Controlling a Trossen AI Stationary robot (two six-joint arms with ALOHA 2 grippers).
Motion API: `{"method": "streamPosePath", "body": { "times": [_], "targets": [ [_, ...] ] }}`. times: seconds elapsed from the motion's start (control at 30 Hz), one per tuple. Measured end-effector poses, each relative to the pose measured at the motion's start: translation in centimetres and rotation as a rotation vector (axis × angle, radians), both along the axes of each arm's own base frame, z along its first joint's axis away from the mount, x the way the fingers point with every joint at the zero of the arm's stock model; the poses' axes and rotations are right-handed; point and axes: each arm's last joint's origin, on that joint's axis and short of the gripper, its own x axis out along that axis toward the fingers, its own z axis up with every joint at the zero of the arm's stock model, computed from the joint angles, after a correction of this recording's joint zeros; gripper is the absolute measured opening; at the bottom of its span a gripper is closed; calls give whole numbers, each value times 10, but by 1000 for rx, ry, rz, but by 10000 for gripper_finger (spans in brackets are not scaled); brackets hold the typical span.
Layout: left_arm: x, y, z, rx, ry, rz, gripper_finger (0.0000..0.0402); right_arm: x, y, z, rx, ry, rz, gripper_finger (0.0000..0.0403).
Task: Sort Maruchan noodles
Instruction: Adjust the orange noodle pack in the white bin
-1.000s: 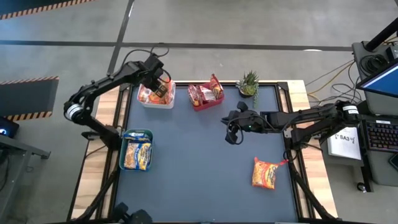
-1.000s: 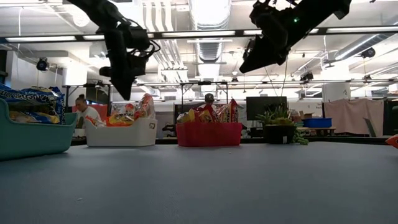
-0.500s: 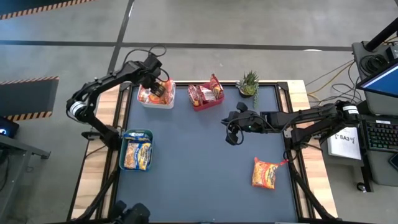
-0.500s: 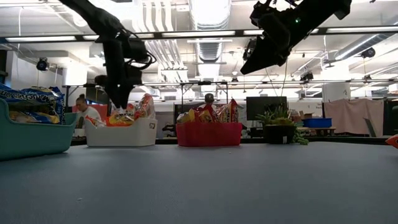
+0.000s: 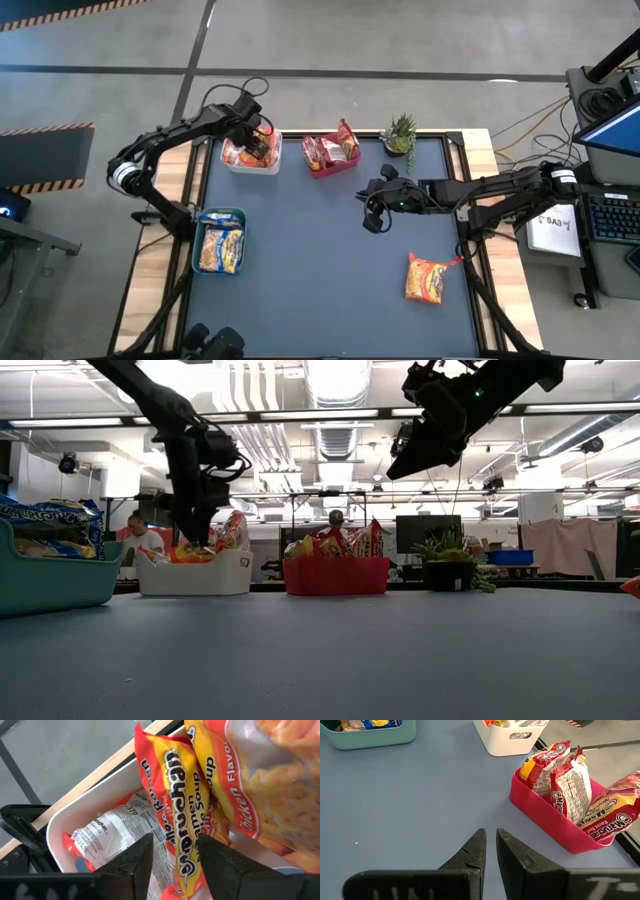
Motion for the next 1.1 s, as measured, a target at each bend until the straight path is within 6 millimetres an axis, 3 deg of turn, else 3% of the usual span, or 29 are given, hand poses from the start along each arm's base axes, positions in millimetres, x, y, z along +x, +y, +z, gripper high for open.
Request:
{"method": "streamPosePath", "body": {
  "times": [0.5,0.97,1.1],
  "targets": [
    [5,5,-15,-37,22,20,7,0,0,0,-3,1,2,34],
    [12,-9,-1,19,35,20,0,0,0,0,-9,2,-3,34],
    [12,-8,-1,11,13,35,15,0,0,0,-9,2,-3,34]
  ]
}}
